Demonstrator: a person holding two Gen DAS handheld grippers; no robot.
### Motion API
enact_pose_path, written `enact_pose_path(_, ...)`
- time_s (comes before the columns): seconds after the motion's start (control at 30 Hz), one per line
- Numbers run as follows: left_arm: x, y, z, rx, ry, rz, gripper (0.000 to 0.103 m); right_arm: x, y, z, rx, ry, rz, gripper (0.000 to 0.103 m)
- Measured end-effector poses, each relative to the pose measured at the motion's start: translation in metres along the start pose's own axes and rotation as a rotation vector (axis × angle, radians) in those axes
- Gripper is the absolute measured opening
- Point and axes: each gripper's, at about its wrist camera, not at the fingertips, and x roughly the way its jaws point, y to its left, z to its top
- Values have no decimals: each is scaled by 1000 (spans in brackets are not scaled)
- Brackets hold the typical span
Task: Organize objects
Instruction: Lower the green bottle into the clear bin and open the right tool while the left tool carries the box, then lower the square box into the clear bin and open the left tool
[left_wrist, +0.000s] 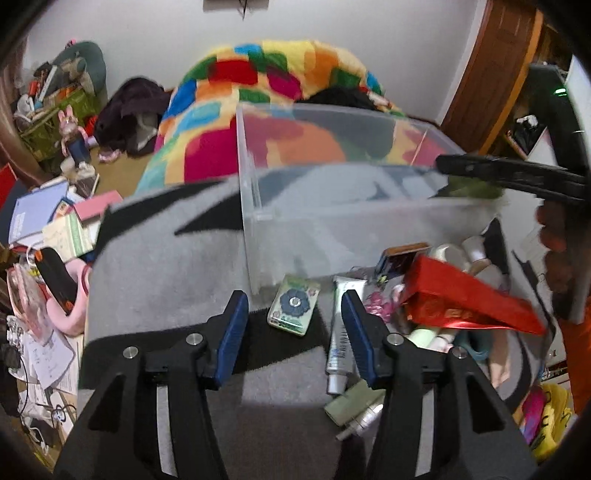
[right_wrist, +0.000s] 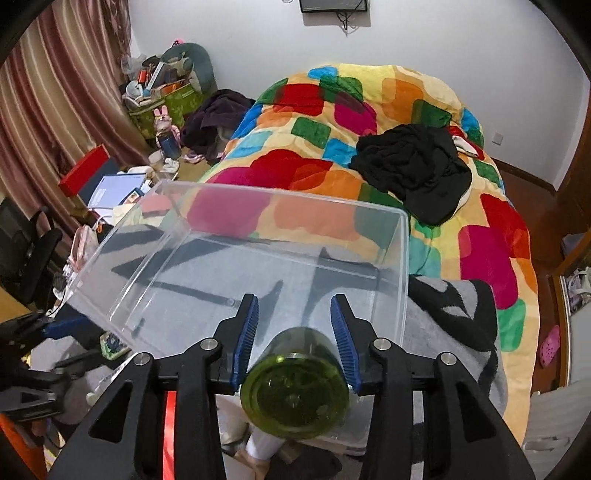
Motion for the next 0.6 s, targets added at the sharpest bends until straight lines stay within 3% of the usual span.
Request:
enact_pose_path(0.1,14,2,2,-16,33,10,52,0,3,-3,-13,12,-1,45)
enact_pose_path(0.13,16,1,2,-13,39,14,46,-2,4,-4,-21,8,-5,48)
enact_pose_path(0.17,17,0,1,-8,42,10,31,-4,5,-5,-27,0,-11,51)
enact_pose_path(0.23,17,-3,-2,7,45,9,24,-12,7,-7,-37,-22,-14,56)
enact_pose_path(0.33,10,-10,-9,33,17,37,24,-24,6,-10,-29,-56,-1,64)
enact_pose_path(0.6,-35,-21,-9,57,-99,38,24,-58,-4,-27,15,-144,-34,67)
